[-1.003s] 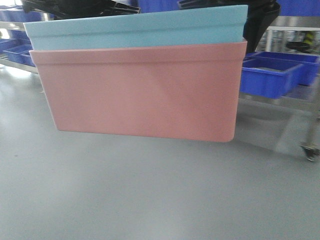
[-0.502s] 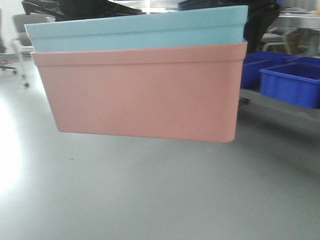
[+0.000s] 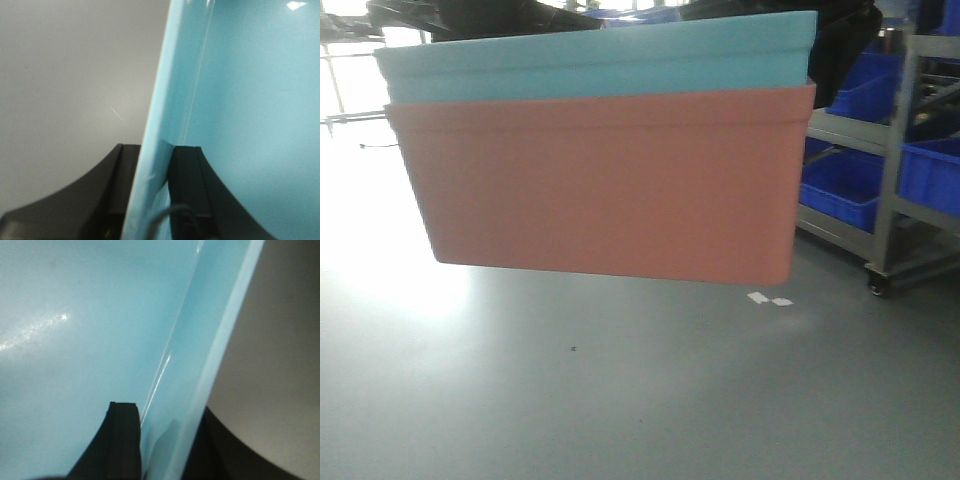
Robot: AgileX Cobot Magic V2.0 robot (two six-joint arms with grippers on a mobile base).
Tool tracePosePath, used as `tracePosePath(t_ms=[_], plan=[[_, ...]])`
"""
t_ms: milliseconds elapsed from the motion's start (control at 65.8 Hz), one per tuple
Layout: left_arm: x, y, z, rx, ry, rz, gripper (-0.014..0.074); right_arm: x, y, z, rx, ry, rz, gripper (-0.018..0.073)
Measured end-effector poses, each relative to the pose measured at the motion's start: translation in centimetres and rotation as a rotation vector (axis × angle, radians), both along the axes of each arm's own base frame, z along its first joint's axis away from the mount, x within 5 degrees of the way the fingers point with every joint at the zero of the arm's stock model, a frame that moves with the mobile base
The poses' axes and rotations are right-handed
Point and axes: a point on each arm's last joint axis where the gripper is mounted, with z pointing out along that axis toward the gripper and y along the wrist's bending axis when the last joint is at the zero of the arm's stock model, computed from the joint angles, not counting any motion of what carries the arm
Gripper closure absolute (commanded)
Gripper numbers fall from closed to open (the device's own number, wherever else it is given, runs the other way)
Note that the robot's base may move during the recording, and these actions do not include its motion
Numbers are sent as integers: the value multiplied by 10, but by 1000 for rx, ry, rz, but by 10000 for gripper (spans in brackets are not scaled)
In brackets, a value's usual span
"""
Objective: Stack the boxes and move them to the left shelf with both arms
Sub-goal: 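Keep holding the stack with both grippers, driving toward the shelves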
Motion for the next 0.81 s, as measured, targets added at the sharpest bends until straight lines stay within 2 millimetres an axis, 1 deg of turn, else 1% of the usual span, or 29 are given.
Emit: tracePosePath(t_ms=[806], plan=[[0, 0, 0, 0, 0, 0, 599, 0, 0, -1, -3, 3, -1, 503]])
